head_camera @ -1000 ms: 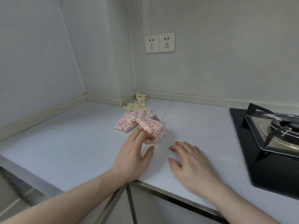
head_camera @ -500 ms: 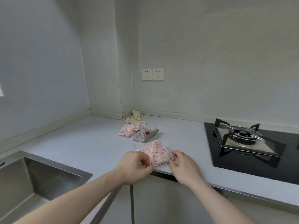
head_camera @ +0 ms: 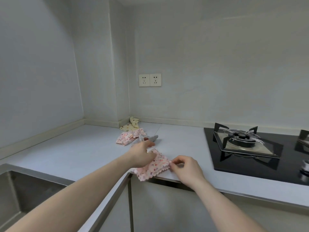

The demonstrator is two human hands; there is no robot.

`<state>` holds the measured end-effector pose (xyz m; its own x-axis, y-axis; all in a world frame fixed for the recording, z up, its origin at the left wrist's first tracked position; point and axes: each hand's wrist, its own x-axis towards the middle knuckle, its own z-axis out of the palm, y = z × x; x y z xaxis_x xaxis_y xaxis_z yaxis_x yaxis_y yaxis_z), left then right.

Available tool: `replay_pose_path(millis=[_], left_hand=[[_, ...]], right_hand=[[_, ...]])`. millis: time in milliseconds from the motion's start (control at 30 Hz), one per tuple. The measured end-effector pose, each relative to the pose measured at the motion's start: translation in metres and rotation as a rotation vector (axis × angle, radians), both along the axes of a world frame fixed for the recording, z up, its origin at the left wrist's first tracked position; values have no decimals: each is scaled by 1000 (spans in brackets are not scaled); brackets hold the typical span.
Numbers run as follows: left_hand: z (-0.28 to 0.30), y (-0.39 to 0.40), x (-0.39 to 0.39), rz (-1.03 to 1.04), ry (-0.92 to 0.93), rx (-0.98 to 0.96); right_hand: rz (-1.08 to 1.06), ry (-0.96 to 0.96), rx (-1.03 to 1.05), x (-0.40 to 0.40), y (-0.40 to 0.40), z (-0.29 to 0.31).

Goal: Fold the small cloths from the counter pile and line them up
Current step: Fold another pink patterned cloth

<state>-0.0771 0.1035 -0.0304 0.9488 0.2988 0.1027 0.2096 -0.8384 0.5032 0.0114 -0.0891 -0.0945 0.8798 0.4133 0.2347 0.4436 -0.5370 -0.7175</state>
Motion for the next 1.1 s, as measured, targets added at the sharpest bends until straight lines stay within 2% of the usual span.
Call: replay_pose_path(millis=[133, 233, 400, 700, 833, 900, 1100], left_hand=[[5, 0, 23, -16, 96, 41], [10, 2, 31, -70, -4, 92], [22, -17, 23, -86, -221, -45], [49, -26, 11, -22, -267, -45], [53, -28, 12, -17, -379, -302], [56, -31, 11, -18, -355, -345], [62, -29, -3, -88, -45, -110]], right_hand=[[-2, 61, 179, 7, -2, 1], [-14, 115, 317, 12, -6, 5], [-51, 196, 480, 18, -18, 10], [4, 339, 701, 18, -22, 7], [-11, 402, 768, 20, -23, 6], [-19, 421, 792, 22, -23, 5], [-60, 452, 786, 20, -24, 7]])
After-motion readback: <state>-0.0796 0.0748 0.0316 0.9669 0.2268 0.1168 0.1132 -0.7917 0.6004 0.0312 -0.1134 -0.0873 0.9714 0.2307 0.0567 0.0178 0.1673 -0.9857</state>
